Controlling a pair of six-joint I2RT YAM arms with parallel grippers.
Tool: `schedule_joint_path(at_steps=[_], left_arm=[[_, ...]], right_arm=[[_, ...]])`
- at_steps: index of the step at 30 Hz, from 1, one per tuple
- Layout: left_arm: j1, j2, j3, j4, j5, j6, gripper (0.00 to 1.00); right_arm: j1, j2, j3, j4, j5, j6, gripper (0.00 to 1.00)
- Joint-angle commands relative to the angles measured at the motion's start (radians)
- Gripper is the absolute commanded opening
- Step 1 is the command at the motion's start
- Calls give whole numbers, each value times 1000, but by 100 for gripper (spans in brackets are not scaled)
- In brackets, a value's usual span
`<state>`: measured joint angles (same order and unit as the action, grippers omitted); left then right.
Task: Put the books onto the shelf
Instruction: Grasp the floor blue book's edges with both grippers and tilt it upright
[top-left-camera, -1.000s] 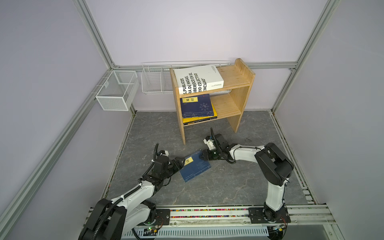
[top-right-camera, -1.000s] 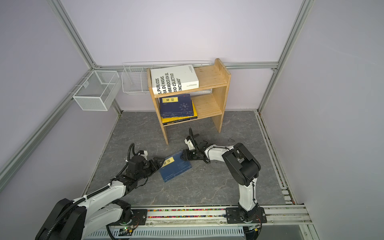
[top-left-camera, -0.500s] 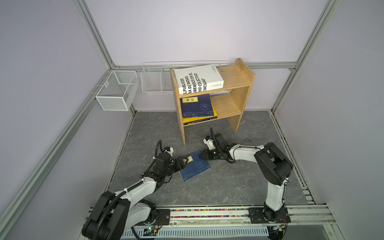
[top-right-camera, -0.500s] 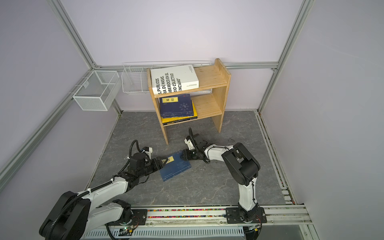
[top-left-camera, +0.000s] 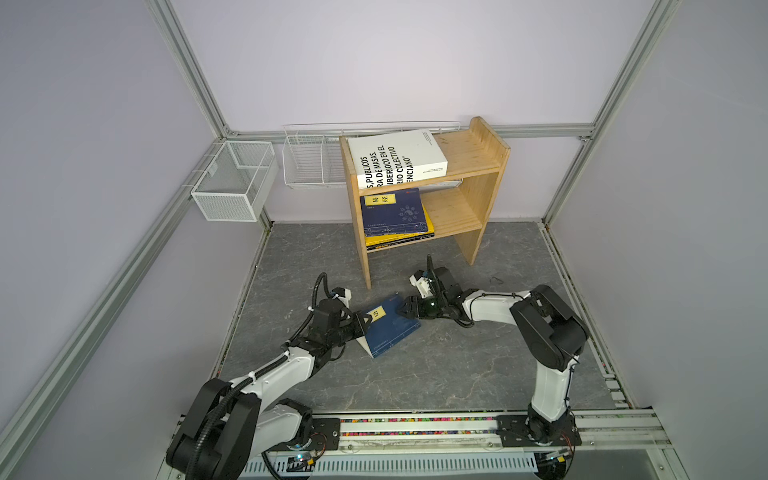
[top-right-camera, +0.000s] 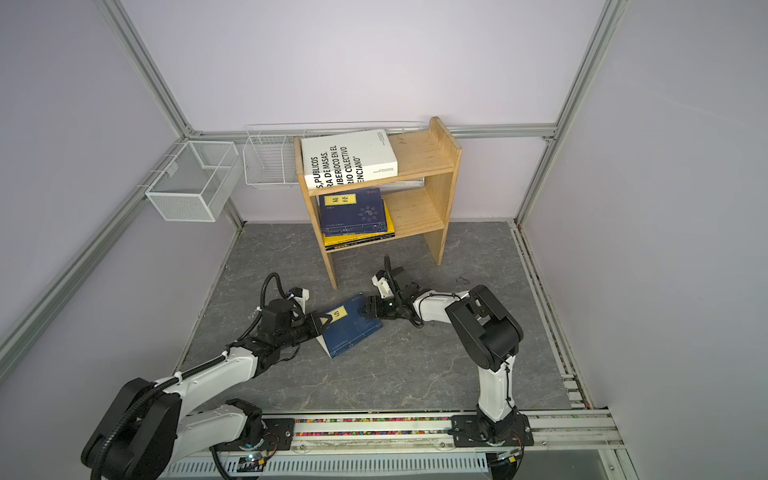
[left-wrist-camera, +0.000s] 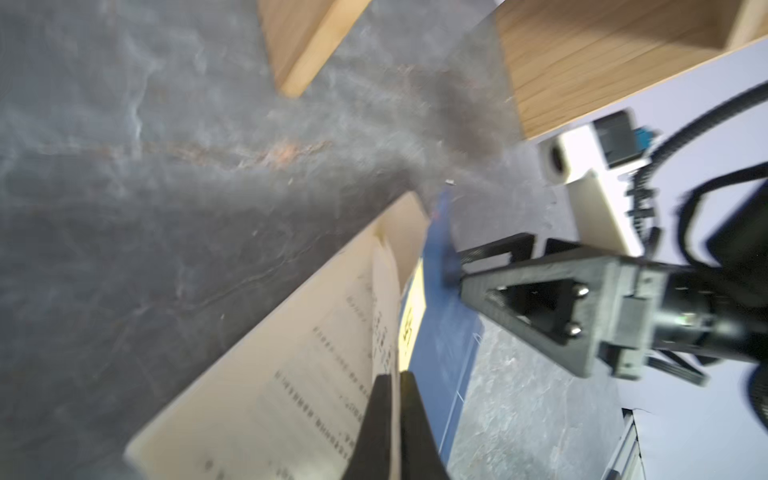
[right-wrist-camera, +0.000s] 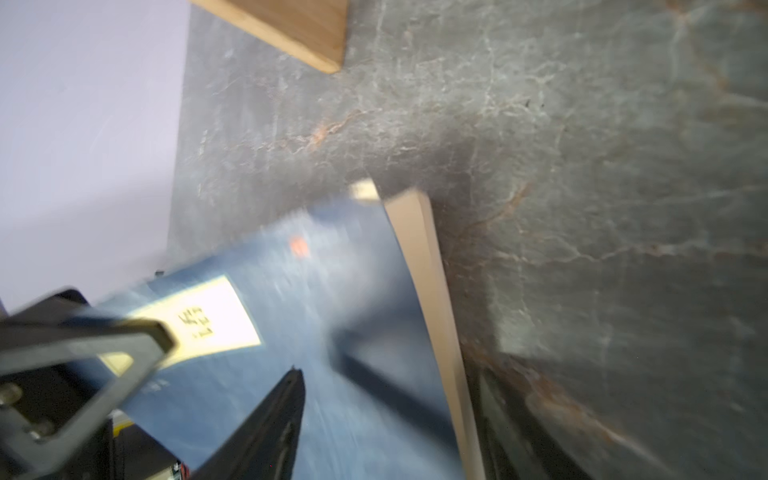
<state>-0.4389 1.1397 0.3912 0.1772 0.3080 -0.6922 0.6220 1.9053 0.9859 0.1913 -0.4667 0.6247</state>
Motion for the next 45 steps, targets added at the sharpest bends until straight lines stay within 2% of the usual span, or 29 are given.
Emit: schedule_joint_path(at_steps=[1,6,10,12,17,20,21,24,32,37,41,45], left_arm=[[-1,-86,70,-72,-9,3,0],[0,-234,145,-180,-46,-4,0],[3,-269,232,-281,-33,14,0],[4,-269,253,-276,-3,0,0],[5,-266,271,-220,47,-49,0],[5,-266,272,-200,58,-64,0],[5,-268,269,-188,60,-73,0],[5,-274,255,-159,72,-93,0],[5,-274,240,-159,73,-88,0],[5,-271,215,-122,101,-135,0],[5,-312,155,-70,99,-196,0],[4,-347,120,-49,96,-239,0]], right_arm=[[-49,-68,-88,186,-84,138,76],[-97,-173,-201,382,-156,285,86],[-97,-208,-212,411,-227,364,88],[-96,-206,-235,525,-273,452,88],[-72,-99,-256,910,-331,719,86],[-48,39,-251,1210,-315,942,80],[-42,80,-243,1243,-312,986,75],[-14,113,-240,1243,-276,945,73],[8,133,-198,1243,-294,993,76],[34,149,-149,1243,-287,1004,76],[47,168,-120,1243,-262,995,71],[49,182,-113,1243,-261,995,59]])
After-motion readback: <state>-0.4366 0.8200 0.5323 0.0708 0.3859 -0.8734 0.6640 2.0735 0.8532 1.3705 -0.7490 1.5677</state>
